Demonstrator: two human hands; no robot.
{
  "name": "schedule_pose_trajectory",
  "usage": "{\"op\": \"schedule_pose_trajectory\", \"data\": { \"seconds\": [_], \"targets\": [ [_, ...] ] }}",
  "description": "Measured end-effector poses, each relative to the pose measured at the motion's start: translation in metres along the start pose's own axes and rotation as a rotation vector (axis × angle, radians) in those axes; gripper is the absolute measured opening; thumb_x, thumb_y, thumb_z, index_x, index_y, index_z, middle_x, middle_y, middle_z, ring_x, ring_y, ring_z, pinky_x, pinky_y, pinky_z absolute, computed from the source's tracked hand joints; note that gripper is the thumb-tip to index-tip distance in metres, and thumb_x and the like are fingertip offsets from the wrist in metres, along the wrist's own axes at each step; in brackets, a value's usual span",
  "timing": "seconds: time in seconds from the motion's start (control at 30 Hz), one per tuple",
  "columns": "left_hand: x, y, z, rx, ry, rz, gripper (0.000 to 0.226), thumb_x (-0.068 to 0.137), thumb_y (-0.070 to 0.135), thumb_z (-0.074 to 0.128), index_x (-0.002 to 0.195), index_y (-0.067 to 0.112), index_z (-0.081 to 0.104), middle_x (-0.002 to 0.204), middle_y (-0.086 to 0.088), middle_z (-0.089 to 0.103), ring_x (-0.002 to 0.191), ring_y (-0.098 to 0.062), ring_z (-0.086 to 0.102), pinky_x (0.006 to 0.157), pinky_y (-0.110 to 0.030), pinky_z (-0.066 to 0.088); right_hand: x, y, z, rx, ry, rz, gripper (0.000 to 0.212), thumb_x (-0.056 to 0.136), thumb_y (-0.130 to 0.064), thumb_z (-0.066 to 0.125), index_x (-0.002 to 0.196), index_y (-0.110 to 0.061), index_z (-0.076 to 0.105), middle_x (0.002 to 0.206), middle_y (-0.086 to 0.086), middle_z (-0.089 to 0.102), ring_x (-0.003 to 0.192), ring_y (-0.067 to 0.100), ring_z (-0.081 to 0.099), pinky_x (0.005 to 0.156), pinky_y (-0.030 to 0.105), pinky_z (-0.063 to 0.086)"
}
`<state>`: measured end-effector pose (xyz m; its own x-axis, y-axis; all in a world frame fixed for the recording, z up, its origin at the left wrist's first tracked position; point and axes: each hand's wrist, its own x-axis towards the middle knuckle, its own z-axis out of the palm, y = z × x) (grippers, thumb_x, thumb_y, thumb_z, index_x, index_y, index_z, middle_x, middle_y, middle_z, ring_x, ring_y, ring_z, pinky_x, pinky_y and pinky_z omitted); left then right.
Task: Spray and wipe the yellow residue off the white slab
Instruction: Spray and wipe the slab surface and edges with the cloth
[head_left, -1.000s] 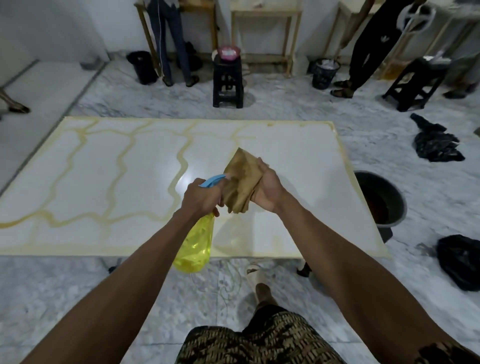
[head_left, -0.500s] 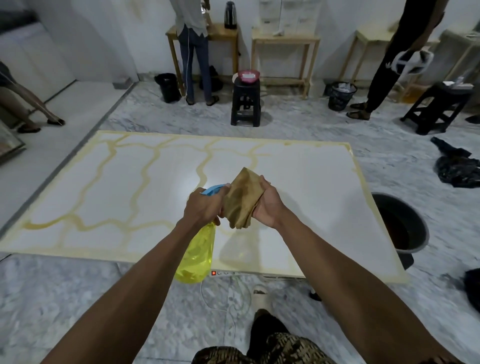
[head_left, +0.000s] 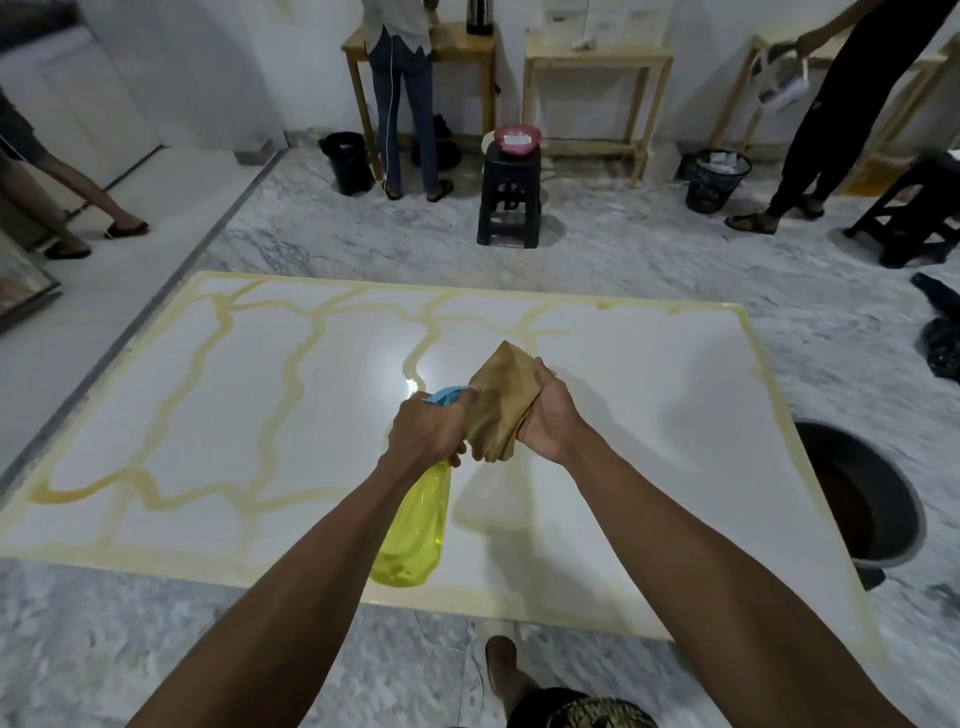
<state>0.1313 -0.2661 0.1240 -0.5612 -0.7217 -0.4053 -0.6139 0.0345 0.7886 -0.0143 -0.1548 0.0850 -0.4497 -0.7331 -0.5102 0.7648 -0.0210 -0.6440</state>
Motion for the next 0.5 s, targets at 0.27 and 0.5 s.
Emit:
{"op": "schedule_pose_trajectory", "data": {
  "seconds": [0.27, 0.5],
  "targets": [
    [0.104, 0.046, 0.024, 0.012, -0.073, -0.023, 0.067, 0.084, 0.067, 0.067, 0.106, 0.005, 0.072, 0.060, -0.003, 0.074, 0.050, -0.027, 0.072, 0.076, -0.045, 0.067, 0.088, -0.042, -0.031, 0.013, 0.123, -0.003, 0.071, 0.096, -0.065, 0.041, 0.138, -0.009, 0.053, 0.133, 0.018, 0.063, 0.124, 0.033, 0.060, 0.109, 0.051, 0.043],
    [0.188, 0.079, 0.041, -0.079, -0.067, -0.047, 0.066, 0.089, 0.058, 0.073, 0.105, -0.006, 0.072, 0.064, -0.006, 0.073, 0.053, -0.025, 0.073, 0.049, -0.030, 0.058, 0.172, -0.105, -0.070, -0.706, 0.660, -0.292, 0.054, 0.106, -0.048, 0.033, 0.142, -0.012, 0.049, 0.134, 0.013, 0.060, 0.119, 0.032, 0.059, 0.087, 0.030, 0.044]
  ]
}}
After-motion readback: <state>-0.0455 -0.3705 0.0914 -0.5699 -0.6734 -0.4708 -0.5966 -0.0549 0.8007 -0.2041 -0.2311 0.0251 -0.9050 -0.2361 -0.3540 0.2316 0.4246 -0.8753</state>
